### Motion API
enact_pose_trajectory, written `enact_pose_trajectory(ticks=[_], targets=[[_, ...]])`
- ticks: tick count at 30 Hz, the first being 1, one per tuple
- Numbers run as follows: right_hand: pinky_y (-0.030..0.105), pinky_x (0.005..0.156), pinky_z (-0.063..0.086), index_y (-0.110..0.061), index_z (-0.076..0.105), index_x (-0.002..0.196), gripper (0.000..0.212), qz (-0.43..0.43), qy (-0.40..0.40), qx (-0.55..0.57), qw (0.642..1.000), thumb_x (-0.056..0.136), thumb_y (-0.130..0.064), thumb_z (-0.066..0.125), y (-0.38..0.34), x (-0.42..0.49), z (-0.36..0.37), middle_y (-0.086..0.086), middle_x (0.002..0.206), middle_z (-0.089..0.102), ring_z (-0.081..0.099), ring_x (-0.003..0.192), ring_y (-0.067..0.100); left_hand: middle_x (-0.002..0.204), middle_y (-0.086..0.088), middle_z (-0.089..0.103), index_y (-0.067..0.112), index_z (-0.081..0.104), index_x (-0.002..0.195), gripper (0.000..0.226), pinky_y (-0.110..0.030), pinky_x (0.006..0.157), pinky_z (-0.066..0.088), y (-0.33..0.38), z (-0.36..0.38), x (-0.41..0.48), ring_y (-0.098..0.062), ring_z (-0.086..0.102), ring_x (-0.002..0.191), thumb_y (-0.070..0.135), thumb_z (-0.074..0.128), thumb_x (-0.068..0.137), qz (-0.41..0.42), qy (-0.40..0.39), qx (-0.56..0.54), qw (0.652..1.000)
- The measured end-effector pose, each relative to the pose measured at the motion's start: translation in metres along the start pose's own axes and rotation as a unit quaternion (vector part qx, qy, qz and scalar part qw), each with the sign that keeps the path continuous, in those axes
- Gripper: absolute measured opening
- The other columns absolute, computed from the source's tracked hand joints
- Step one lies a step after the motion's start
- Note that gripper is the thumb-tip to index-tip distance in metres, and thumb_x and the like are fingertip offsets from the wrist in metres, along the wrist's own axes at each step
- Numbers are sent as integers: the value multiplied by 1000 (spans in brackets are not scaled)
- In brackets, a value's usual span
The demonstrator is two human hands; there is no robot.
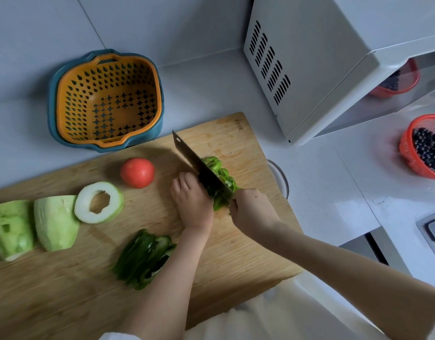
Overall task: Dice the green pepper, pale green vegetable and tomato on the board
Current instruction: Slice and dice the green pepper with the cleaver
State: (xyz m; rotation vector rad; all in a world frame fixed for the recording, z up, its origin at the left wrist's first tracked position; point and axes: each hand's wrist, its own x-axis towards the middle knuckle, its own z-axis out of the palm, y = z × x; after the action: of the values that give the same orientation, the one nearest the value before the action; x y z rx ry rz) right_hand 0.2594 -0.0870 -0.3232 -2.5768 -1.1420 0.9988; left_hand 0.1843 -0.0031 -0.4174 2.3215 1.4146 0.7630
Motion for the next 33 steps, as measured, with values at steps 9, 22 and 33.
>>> enact_pose_trajectory(ticks=[9, 22, 33], targets=[[25, 45, 26, -11, 36, 61, 32, -7, -2, -11, 1000, 93, -12, 39, 8, -38, -13, 1, 58, 40, 34, 48, 15, 79, -16, 59, 1, 54, 82, 19, -42, 72, 46, -2, 2, -1, -34, 55, 77, -15, 58, 73, -12, -20, 18, 1000], [25, 43, 29, -14, 36, 61, 33, 5, 5, 35, 999, 93, -9, 41, -5, 2, 0, 2, 63, 44, 39, 52, 16, 89, -19, 61, 2, 53, 86, 19, -44, 87, 46, -2, 5, -4, -37, 58, 90, 14, 38, 85, -10, -1, 2, 1000], [27, 46, 27, -12, 30, 58, 35, -5, -9, -33, 999, 91, -7, 40, 0, -29, -13, 1, 57, 35, 30, 47, 14, 94, -21, 57, -1, 52, 92, 17, -36, 91, 29, -12, 17, -5, -36, 55, 92, -2, 40, 81, -21, -29, 100, 994]])
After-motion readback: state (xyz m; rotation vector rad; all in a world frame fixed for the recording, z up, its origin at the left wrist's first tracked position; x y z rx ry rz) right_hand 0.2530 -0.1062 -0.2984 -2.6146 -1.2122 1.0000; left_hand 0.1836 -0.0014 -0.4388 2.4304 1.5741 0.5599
